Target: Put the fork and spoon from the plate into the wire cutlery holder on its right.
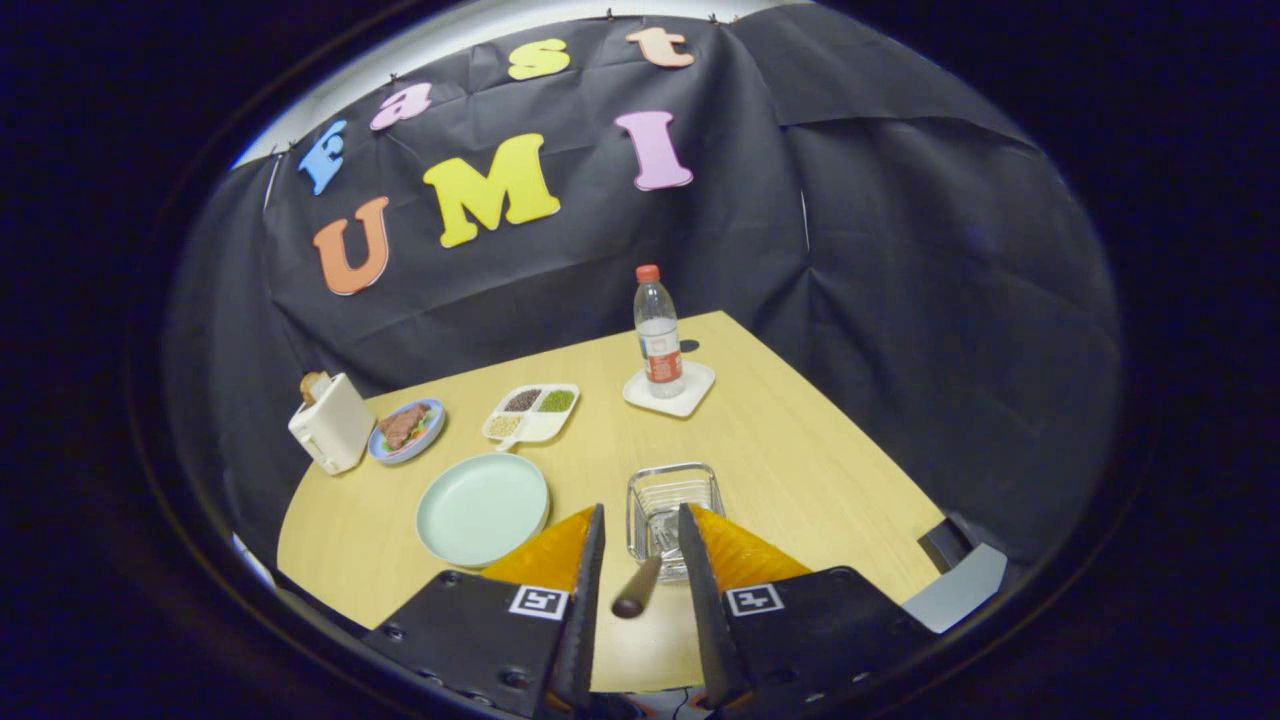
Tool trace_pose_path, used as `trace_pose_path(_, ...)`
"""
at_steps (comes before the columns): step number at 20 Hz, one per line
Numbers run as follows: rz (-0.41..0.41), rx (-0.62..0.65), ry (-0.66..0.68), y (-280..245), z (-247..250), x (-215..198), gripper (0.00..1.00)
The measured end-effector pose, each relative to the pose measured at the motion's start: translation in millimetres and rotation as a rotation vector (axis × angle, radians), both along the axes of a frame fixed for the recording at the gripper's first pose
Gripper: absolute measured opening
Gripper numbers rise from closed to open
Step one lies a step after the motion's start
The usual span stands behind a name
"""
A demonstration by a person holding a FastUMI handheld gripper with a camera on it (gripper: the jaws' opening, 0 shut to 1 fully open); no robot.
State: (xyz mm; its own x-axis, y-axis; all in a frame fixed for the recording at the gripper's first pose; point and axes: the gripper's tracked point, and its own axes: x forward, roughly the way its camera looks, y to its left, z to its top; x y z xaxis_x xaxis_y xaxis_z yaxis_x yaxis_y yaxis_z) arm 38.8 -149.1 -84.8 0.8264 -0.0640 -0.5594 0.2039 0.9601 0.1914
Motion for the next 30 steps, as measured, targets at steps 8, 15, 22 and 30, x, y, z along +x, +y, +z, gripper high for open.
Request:
trace_pose_path(8, 0.012, -0.093, -0.253, 25.7, 75.7, -34.5, 0.73)
trace_pose_path(15, 0.041, -0.169, -0.465, 75.5, 128.2, -86.6, 0.85)
trace_pose_path(22, 0.091, -0.203, -0.539, 136.5, 131.2, -110.3, 0.96)
trace_pose_path(30, 0.124, -0.253, -0.558, 168.8, 129.0, -116.7, 0.95)
